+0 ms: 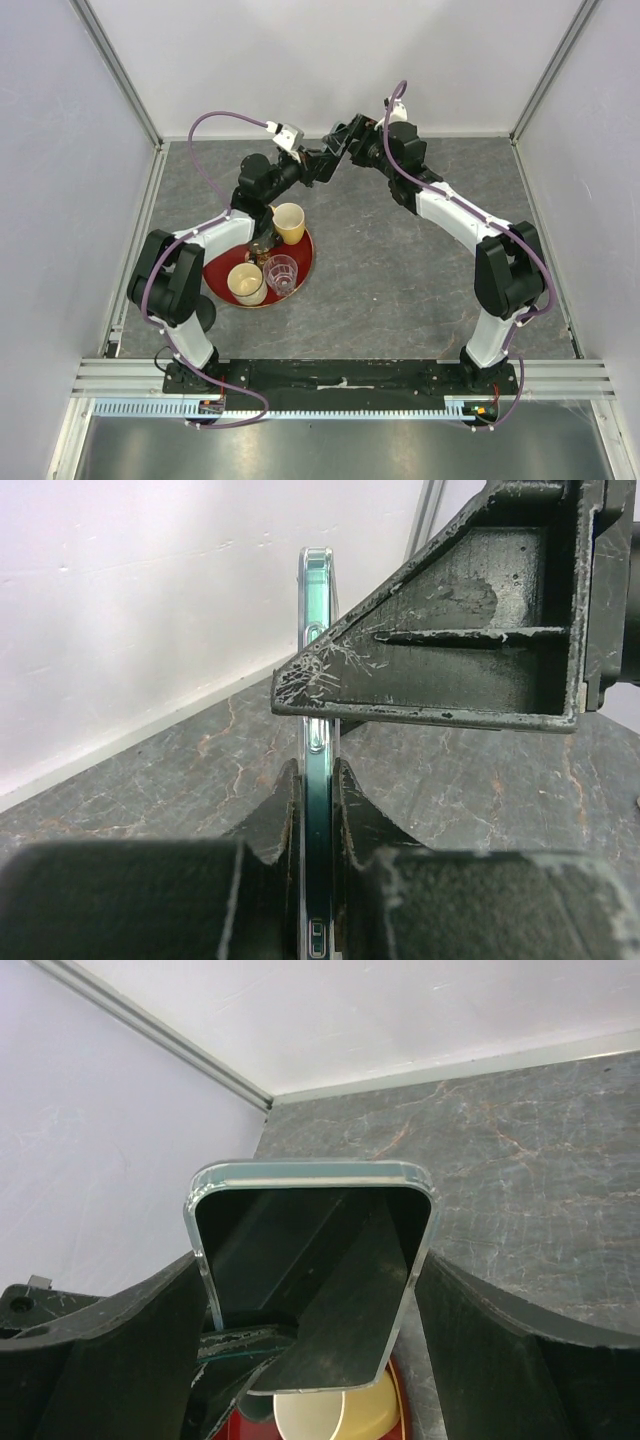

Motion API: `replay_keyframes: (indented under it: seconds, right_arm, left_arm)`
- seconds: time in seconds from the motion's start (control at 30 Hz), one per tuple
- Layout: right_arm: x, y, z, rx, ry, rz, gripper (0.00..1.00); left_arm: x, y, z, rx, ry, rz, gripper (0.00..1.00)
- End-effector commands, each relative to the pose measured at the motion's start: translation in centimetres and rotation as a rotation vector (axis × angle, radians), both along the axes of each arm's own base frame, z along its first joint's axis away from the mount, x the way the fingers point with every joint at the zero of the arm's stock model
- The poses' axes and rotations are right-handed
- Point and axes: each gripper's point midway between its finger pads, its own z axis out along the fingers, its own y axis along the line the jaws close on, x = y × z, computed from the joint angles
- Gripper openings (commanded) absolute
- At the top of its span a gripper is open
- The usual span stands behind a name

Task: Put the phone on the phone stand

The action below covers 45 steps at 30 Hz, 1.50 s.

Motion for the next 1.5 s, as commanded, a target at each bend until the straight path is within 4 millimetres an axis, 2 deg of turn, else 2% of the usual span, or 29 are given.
replay_keyframes:
  seconds: [0.0,0.27,0.4,0.43,0.63,0.7,0.77,0.8,0.87,1.13,1.23,1.33,1.37,1.4,1.43,1.47]
  right_arm:
    - [0.6,0.1,1.2,-0.040,-0.020,-0.057,0.84]
    - [1.0,0.6,0.3,-0.068,0.026,-0.093,0.77]
    - [1.0,0.9,0.2,-0.088,0.024,-0.084,0.95]
    - [1.0,1.0,0.3,-0.090,0.021,-0.082,0.95]
    - [1.1,1.0,0.1,-0.095,0.023,-0.083,0.81]
    - [1.0,0.8,0.3,-0.094,0.022,-0.091,0.80]
    - [0.9,0.7,0.3,-0.094,0.022,-0.091,0.85]
    - [0.7,0.7,0.5,-0.096,0.017,-0.089,0.92]
    - [0.7,0.2,0.7,-0.096,0.009,-0.108,0.96]
    - [0.3,0.2,1.3,-0.063,0.004,-0.103,0.93]
    - [0.4,0.0,1.1,-0.050,0.010,-0.111,0.84]
    - [0.6,-0.3,0.9,-0.044,0.012,-0.118,0.52]
    - [0.7,-0.6,0.9,-0.042,0.012,-0.124,0.31]
    - [0.9,-0.7,0.7,-0.044,0.015,-0.127,0.22]
    - [1.2,-1.1,0.6,-0.051,0.014,-0.134,0.13]
    - [1.6,-2.0,0.6,-0.058,0.009,-0.150,0.00]
  left_arm:
    - [-1.0,-0.1,7.2,-0.057,-0.225,0.041,0.02]
    - [-0.7,-0.5,7.2,-0.031,-0.242,0.078,0.02]
    - [-1.1,-1.2,7.2,-0.015,-0.249,0.082,0.02]
    - [-1.2,-1.3,7.1,-0.014,-0.249,0.074,0.02]
    - [-1.3,-1.7,7.2,-0.014,-0.251,0.064,0.02]
    - [-1.2,-1.5,7.2,-0.015,-0.247,0.076,0.02]
    - [-1.0,-1.4,7.1,0.002,-0.265,0.091,0.02]
    - [-0.9,-1.2,7.0,0.003,-0.260,0.103,0.02]
    - [-0.7,-1.1,6.9,0.003,-0.257,0.113,0.02]
    - [-0.7,-1.1,6.9,0.008,-0.256,0.114,0.02]
    - [-0.7,-1.1,6.8,0.013,-0.257,0.115,0.02]
    - [-0.8,-1.4,6.9,0.013,-0.253,0.094,0.02]
    - [-0.9,-1.6,6.7,0.014,-0.248,0.080,0.02]
    - [-1.2,-1.9,6.7,0.019,-0.247,0.057,0.02]
    - [-1.2,-2.1,6.5,0.026,-0.230,0.044,0.04]
    - [-1.3,-2.2,6.4,0.032,-0.223,0.039,0.13]
